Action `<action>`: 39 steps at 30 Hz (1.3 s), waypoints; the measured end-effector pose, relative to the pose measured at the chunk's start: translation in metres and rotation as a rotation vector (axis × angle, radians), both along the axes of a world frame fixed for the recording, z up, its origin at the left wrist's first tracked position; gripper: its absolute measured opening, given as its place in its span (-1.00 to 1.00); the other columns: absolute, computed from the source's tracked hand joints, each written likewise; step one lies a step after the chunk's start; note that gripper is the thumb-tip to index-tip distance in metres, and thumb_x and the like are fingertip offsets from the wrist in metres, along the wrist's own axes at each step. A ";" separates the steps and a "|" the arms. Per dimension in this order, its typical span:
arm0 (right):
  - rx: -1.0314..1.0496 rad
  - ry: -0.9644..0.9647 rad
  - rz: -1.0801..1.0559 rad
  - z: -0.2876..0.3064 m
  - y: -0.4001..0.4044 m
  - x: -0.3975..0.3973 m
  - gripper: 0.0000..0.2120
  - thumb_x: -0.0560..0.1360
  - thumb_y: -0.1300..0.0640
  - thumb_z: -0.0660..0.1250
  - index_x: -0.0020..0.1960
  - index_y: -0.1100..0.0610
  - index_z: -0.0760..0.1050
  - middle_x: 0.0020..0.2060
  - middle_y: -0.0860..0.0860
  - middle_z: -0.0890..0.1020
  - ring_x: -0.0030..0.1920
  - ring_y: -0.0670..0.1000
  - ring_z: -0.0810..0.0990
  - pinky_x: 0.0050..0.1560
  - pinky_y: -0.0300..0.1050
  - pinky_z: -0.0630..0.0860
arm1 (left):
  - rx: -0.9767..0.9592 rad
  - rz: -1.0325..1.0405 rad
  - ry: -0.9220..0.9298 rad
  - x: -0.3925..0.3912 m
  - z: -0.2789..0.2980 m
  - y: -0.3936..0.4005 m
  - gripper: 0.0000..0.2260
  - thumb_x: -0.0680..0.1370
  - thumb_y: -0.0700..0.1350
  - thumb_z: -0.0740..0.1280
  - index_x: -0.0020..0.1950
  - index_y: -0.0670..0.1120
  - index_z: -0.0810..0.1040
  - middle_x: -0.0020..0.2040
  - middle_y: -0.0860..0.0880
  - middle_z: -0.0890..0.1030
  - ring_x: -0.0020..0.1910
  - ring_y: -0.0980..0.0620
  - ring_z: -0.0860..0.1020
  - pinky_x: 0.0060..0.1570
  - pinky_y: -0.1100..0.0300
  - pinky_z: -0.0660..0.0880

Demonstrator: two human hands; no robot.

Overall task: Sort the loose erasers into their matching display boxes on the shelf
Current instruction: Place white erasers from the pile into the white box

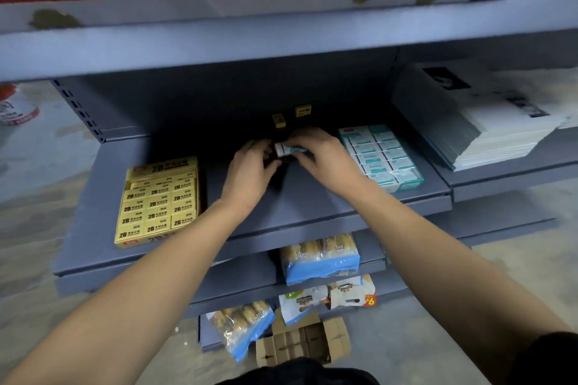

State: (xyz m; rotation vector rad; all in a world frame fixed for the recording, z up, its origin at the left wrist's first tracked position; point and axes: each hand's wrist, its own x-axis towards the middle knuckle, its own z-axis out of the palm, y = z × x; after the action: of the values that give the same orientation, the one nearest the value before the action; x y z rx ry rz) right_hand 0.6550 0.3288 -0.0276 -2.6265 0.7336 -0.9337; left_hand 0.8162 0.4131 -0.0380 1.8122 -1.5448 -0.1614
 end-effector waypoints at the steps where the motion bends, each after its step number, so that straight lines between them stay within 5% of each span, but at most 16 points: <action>1: 0.006 0.005 -0.028 0.001 -0.004 -0.016 -0.74 0.45 0.33 0.36 0.13 0.19 0.60 0.07 0.13 0.62 0.12 0.14 0.56 0.14 -0.05 0.48 | 0.012 -0.028 0.008 -0.008 0.000 -0.006 -0.69 0.52 -0.13 0.40 0.26 -0.14 0.54 0.09 -0.10 0.58 0.04 -0.02 0.56 0.02 0.16 0.50; 5: 0.006 0.038 -0.149 0.002 -0.014 -0.076 -0.79 0.45 0.32 0.38 0.08 0.22 0.61 0.06 0.15 0.63 0.13 0.15 0.57 0.18 -0.18 0.40 | 0.019 -0.135 0.019 -0.046 0.001 -0.026 -0.70 0.57 -0.11 0.33 0.29 -0.13 0.51 0.11 -0.06 0.57 0.04 0.04 0.53 0.00 0.22 0.46; 19: 0.025 0.167 -0.344 -0.002 -0.004 -0.207 -0.81 0.47 0.32 0.34 0.04 0.19 0.64 0.06 0.07 0.62 0.12 0.05 0.57 0.19 -0.05 0.49 | -0.057 -0.339 -0.044 -0.146 0.002 -0.056 -0.73 0.54 -0.16 0.28 0.23 -0.16 0.53 0.17 -0.08 0.55 0.13 -0.05 0.51 0.13 0.03 0.47; 30: 0.090 0.184 -0.295 -0.009 -0.006 -0.179 -0.80 0.44 0.27 0.31 -0.02 0.21 0.68 0.04 0.06 0.66 0.11 0.01 0.58 0.19 -0.04 0.52 | -0.060 -0.287 -0.023 -0.137 -0.005 -0.050 -0.76 0.55 -0.16 0.28 0.20 -0.16 0.53 0.15 -0.06 0.54 0.12 -0.03 0.51 0.13 0.03 0.47; 33: 0.084 0.141 -0.324 -0.006 -0.007 -0.173 -0.71 0.40 0.11 0.21 -0.17 0.18 0.70 -0.07 -0.01 0.70 0.05 0.02 0.55 0.07 -0.09 0.52 | -0.049 -0.260 -0.010 -0.125 -0.008 -0.047 -0.76 0.57 -0.15 0.26 0.21 -0.16 0.53 0.14 -0.06 0.53 0.11 -0.02 0.51 0.10 0.04 0.49; 36: 0.057 0.080 -0.392 -0.001 -0.013 -0.155 -0.75 0.38 0.15 0.22 -0.34 0.16 0.65 -0.16 -0.06 0.70 -0.06 0.02 0.52 -0.03 -0.06 0.50 | -0.051 -0.239 -0.019 -0.110 -0.008 -0.042 -0.76 0.57 -0.16 0.26 0.21 -0.16 0.53 0.14 -0.07 0.54 0.10 -0.03 0.52 0.08 0.02 0.49; 39: 0.085 -0.020 -0.368 0.002 -0.012 -0.118 -0.77 0.39 0.16 0.20 -0.24 0.13 0.64 -0.17 -0.03 0.68 -0.09 0.04 0.55 -0.02 -0.07 0.50 | -0.042 -0.178 -0.038 -0.089 -0.008 -0.036 -0.76 0.56 -0.17 0.27 0.22 -0.16 0.53 0.15 -0.09 0.54 0.10 -0.06 0.53 0.07 0.03 0.50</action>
State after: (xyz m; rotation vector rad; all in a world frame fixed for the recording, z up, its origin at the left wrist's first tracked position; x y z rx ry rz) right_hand 0.5375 0.3164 -0.0258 -2.4494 1.2509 -0.9921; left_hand 0.7270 0.3766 -0.0464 1.6538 -1.7236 -0.1784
